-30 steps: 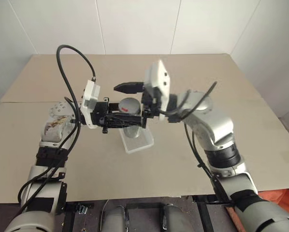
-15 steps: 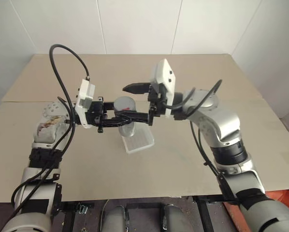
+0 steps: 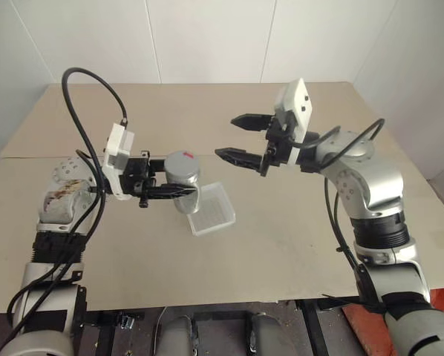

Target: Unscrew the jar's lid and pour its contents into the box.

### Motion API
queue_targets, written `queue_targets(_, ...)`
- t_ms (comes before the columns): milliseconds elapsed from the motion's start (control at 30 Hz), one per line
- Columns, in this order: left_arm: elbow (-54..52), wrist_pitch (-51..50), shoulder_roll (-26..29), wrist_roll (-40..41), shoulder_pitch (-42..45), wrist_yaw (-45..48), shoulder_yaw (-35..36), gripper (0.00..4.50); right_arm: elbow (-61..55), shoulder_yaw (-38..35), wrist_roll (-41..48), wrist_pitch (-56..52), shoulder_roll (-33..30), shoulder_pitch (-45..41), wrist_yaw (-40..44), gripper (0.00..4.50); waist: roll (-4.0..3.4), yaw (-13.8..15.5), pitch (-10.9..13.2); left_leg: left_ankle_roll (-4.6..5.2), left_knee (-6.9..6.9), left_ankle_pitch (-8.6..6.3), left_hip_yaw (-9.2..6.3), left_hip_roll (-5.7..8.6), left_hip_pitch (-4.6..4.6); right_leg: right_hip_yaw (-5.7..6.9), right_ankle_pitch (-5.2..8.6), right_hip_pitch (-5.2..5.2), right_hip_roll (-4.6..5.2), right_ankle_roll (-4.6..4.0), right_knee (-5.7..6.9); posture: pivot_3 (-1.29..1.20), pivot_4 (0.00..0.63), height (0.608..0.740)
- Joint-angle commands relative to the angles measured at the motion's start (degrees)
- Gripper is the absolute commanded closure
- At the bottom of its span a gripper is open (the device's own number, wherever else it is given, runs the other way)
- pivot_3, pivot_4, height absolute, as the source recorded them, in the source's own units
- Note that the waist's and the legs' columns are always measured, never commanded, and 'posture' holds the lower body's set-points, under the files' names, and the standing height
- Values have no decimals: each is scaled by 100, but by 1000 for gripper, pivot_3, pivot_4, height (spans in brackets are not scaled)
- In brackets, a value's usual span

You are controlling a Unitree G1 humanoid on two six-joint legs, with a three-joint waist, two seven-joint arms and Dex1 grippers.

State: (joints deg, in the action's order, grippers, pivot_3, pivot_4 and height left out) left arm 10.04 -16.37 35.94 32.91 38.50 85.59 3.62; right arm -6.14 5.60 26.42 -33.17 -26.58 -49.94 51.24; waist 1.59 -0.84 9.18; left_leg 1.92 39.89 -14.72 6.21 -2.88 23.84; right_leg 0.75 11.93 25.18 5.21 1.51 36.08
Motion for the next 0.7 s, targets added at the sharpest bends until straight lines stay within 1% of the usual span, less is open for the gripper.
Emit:
queue_targets(33,25,160,-123,-36,182,-112,8,2466,-629,-249,490,-207,90,-133,5,17,0,5,0,0,0,0,0,0,0,0,0,-1,0,0,0,0,150,740)
queue_targets(133,206,288,-275,-149,299,-172,-58,2466,-964,-143,690,-402,222,-197,-103,17,0,12,0,0,1,0,0,0,0,1,0,-1,1,0,0,0,150,740)
queue_targets(267,470,414,-412,-254,477,-142,-120,2466,-1192,113,682,-602,492,-340,-380,17,0,11,0,0,1,0,-1,0,0,2,0,-1,0,0,1,0,150,740)
queue_targets(333,559,464,-465,-284,543,-137,-137,2466,-1189,296,499,-701,597,-424,-598,17,0,5,0,0,2,0,-1,1,0,2,0,-1,0,0,2,0,150,740)
queue_targets(467,611,492,-512,-264,604,-108,-147,2466,-890,728,-98,-523,766,-537,-926,17,0,3,0,0,1,0,0,1,0,2,0,-1,0,0,4,0,150,740)
queue_targets(700,556,469,-491,-256,587,-89,-112,2466,-539,745,-386,-409,932,-610,-937,17,0,12,0,0,1,0,0,2,2,2,-1,-1,1,0,4,0,150,740)
